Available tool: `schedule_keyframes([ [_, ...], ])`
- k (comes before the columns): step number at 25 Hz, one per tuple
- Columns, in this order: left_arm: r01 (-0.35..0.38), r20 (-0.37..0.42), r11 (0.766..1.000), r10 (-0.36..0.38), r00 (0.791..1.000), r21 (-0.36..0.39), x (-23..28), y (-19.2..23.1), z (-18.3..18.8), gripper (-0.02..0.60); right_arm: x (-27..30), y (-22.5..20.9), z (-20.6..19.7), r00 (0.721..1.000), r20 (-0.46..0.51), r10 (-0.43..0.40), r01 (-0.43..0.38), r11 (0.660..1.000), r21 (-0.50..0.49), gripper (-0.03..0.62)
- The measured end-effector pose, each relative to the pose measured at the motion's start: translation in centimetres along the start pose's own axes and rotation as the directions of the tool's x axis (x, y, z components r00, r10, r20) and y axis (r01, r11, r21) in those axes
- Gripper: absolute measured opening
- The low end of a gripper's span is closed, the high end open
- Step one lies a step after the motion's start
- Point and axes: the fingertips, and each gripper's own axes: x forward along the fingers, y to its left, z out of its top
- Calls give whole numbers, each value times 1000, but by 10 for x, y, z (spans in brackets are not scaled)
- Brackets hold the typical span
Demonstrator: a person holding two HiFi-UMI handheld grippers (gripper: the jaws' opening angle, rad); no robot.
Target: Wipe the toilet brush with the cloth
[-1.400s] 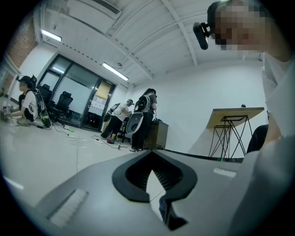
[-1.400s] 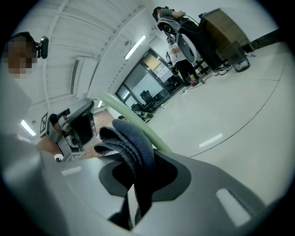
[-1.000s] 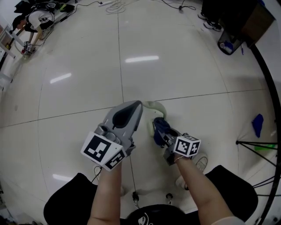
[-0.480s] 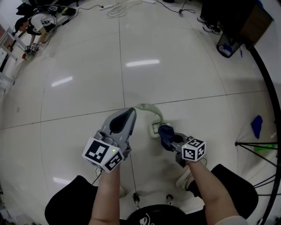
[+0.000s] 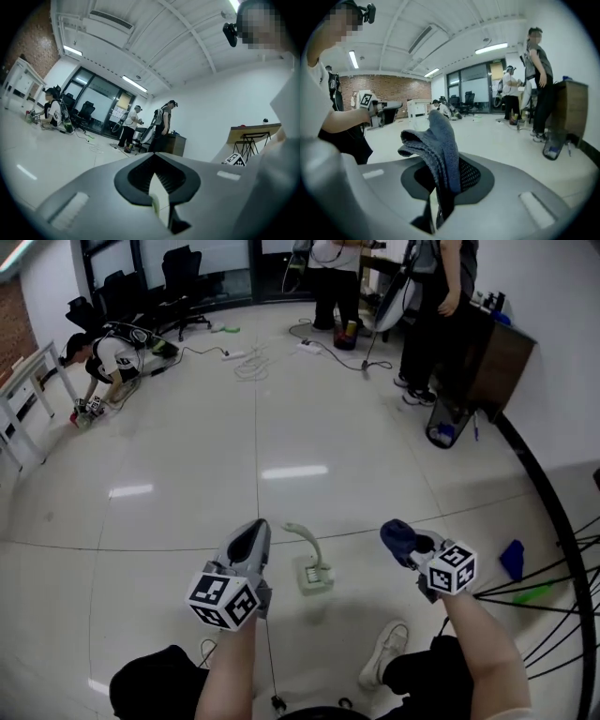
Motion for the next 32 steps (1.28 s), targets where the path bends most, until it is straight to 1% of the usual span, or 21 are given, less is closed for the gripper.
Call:
schedule_keyframes([
  [1, 8, -2, 1000, -8, 1000, 14, -4, -10, 6, 6, -12, -1, 20, 998, 56, -43, 42, 999, 12, 66],
  [2, 17, -1, 999, -17, 1000, 29, -7, -19, 13, 6, -23, 0, 39, 989, 120, -88, 84, 996, 36, 66],
  [4, 37, 13, 997, -38, 999, 63, -16, -36, 27, 6, -46, 7, 74, 955, 247, -162, 142, 985, 95, 66],
  [6, 47, 36, 995, -50, 998, 93, -27, -52, 41, 6, -66, 23, 98, 921, 340, -191, 157, 980, 124, 66],
  [7, 47, 48, 993, -52, 997, 104, -32, -58, 48, 6, -75, 32, 106, 910, 369, -190, 157, 980, 118, 66],
  [9, 43, 67, 992, -51, 996, 116, -39, -70, 57, 6, -86, 47, 117, 896, 406, -179, 158, 984, 86, 66],
  [11, 43, 72, 992, -51, 996, 118, -44, -80, 57, 6, -92, 55, 122, 885, 427, -185, 171, 983, 72, 66],
  [13, 46, 69, 993, -54, 996, 109, -49, -87, 50, 6, -93, 60, 123, 876, 436, -207, 190, 978, 82, 66],
  [14, 49, 69, 994, -56, 996, 101, -51, -89, 47, 6, -91, 63, 123, 876, 432, -213, 197, 977, 81, 66],
  [16, 47, 68, 994, -54, 996, 100, -54, -90, 41, 6, -84, 71, 119, 889, 410, -205, 202, 978, 51, 64],
  [18, 32, 59, 992, -40, 997, 122, -55, -86, 34, 6, -78, 78, 114, 903, 387, -185, 194, 981, 16, 64],
  [21, 2, 51, 991, -9, 999, 134, -55, -78, 25, 6, -74, 84, 110, 914, 374, -159, 173, 985, -4, 64],
  [25, -29, 46, 992, 23, 999, 124, -61, -67, 16, 6, -63, 107, 104, 937, 333, -104, 144, 985, -99, 64],
  [29, -39, 44, 993, 34, 998, 116, -63, -64, 11, 6, -59, 131, 105, 943, 329, -43, 103, 980, -169, 64],
  [32, -25, 33, 991, 21, 999, 129, -57, -70, 9, 6, -56, 131, 105, 947, 319, -35, 99, 978, -186, 64],
])
